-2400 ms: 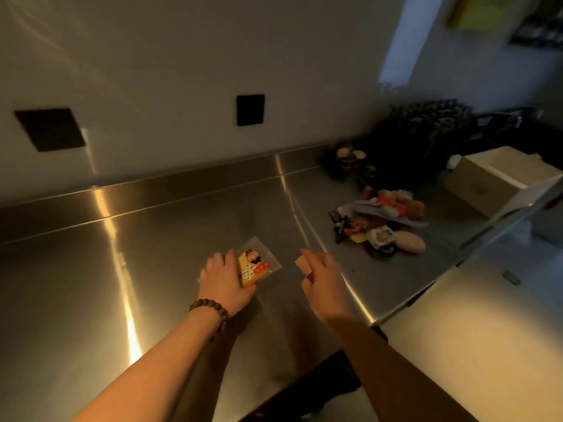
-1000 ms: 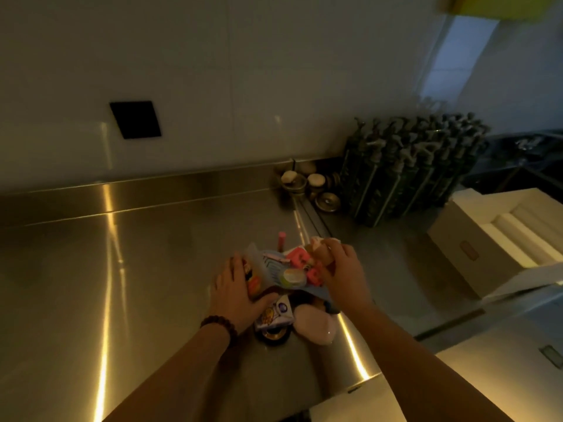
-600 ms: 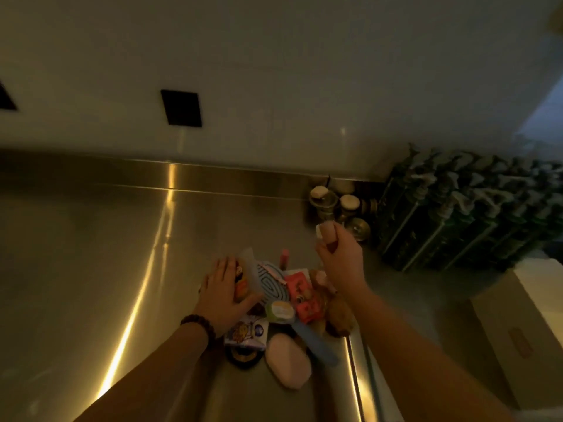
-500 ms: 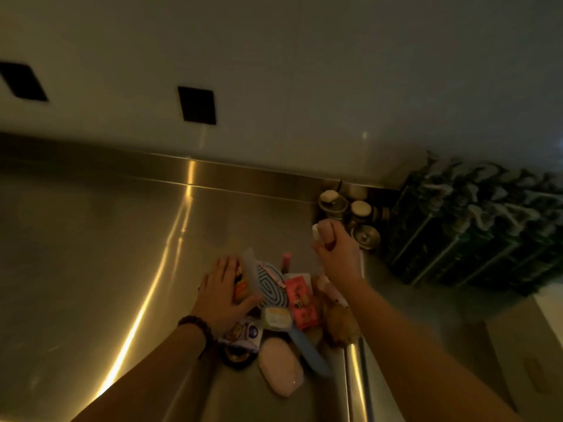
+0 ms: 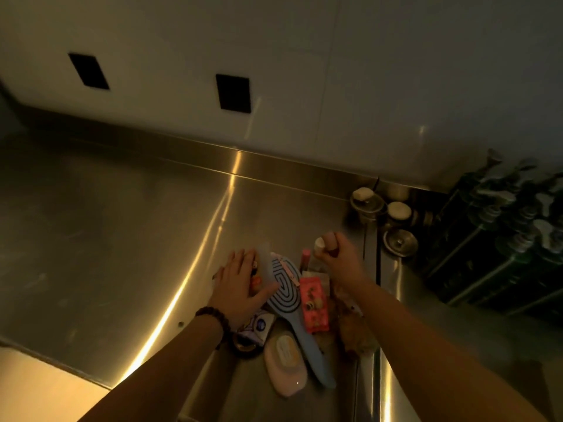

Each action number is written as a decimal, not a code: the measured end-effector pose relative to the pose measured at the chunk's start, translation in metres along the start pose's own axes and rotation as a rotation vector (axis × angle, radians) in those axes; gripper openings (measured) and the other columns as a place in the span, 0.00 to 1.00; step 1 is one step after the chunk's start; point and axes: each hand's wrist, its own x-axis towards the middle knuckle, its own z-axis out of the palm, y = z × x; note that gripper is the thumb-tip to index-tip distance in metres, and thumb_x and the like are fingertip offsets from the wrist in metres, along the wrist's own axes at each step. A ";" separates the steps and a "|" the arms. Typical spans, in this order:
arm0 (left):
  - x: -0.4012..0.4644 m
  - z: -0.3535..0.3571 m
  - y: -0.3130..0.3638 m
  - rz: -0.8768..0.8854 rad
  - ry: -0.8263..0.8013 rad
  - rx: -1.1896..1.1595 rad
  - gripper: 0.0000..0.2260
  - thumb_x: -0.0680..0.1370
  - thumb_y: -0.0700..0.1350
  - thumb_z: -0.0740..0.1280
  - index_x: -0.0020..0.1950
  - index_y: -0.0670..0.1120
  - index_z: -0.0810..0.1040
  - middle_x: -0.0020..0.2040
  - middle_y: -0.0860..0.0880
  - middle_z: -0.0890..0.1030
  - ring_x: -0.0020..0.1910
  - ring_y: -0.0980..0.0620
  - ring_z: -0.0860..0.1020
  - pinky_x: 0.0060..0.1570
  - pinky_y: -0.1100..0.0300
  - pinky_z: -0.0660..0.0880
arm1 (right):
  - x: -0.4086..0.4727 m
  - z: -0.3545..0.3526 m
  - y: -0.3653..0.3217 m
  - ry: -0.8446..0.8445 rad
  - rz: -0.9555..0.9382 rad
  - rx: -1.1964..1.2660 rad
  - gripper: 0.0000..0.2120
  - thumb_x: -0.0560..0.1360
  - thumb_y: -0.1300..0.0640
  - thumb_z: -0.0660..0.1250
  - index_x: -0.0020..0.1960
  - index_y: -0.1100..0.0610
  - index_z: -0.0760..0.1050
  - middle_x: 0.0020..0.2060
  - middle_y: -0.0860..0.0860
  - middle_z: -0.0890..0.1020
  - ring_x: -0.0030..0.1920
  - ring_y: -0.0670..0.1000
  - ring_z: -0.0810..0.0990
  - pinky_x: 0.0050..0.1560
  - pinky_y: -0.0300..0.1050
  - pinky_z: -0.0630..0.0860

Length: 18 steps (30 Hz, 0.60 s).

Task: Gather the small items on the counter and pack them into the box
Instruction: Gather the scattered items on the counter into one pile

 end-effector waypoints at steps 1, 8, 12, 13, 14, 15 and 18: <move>0.000 0.000 0.000 0.000 -0.004 -0.001 0.56 0.57 0.82 0.42 0.78 0.51 0.43 0.78 0.51 0.44 0.76 0.53 0.39 0.73 0.49 0.40 | 0.000 -0.001 0.000 -0.001 0.004 0.014 0.07 0.72 0.63 0.69 0.46 0.61 0.71 0.37 0.49 0.73 0.36 0.42 0.72 0.31 0.25 0.68; 0.002 -0.002 0.001 0.004 -0.003 0.033 0.53 0.60 0.79 0.47 0.78 0.49 0.44 0.78 0.49 0.47 0.77 0.49 0.43 0.74 0.47 0.43 | -0.005 -0.024 -0.001 0.167 0.051 -0.003 0.11 0.77 0.50 0.64 0.51 0.57 0.70 0.42 0.53 0.76 0.43 0.51 0.76 0.39 0.40 0.71; 0.002 0.001 0.004 0.001 0.004 0.032 0.49 0.65 0.76 0.52 0.78 0.48 0.45 0.78 0.48 0.47 0.77 0.48 0.43 0.74 0.46 0.43 | -0.004 -0.029 0.006 0.129 0.106 0.031 0.05 0.79 0.53 0.59 0.48 0.54 0.68 0.38 0.50 0.72 0.41 0.49 0.73 0.37 0.42 0.69; 0.002 0.002 0.004 0.000 0.013 0.032 0.48 0.67 0.74 0.54 0.78 0.48 0.45 0.78 0.48 0.47 0.77 0.48 0.43 0.74 0.47 0.43 | -0.004 -0.030 0.007 0.105 0.090 0.017 0.05 0.78 0.55 0.60 0.48 0.57 0.70 0.39 0.51 0.73 0.41 0.50 0.74 0.39 0.43 0.71; 0.001 0.003 0.004 0.000 0.023 0.034 0.47 0.69 0.72 0.56 0.78 0.48 0.45 0.78 0.48 0.47 0.77 0.48 0.43 0.74 0.47 0.43 | -0.003 -0.030 0.007 0.097 0.077 -0.011 0.06 0.78 0.56 0.62 0.50 0.59 0.72 0.40 0.52 0.74 0.42 0.51 0.75 0.41 0.44 0.73; 0.001 0.004 0.003 0.002 0.032 0.038 0.46 0.69 0.72 0.56 0.78 0.48 0.45 0.78 0.48 0.48 0.77 0.48 0.43 0.74 0.47 0.43 | -0.003 -0.030 0.008 0.084 0.068 -0.047 0.06 0.77 0.57 0.64 0.51 0.59 0.73 0.42 0.53 0.75 0.43 0.51 0.76 0.43 0.44 0.73; 0.001 0.006 0.002 0.004 0.041 0.041 0.48 0.67 0.74 0.53 0.78 0.48 0.45 0.78 0.48 0.48 0.77 0.48 0.43 0.74 0.47 0.44 | 0.001 -0.027 0.009 0.009 0.109 -0.060 0.06 0.73 0.60 0.70 0.48 0.56 0.74 0.41 0.52 0.77 0.44 0.51 0.77 0.45 0.46 0.74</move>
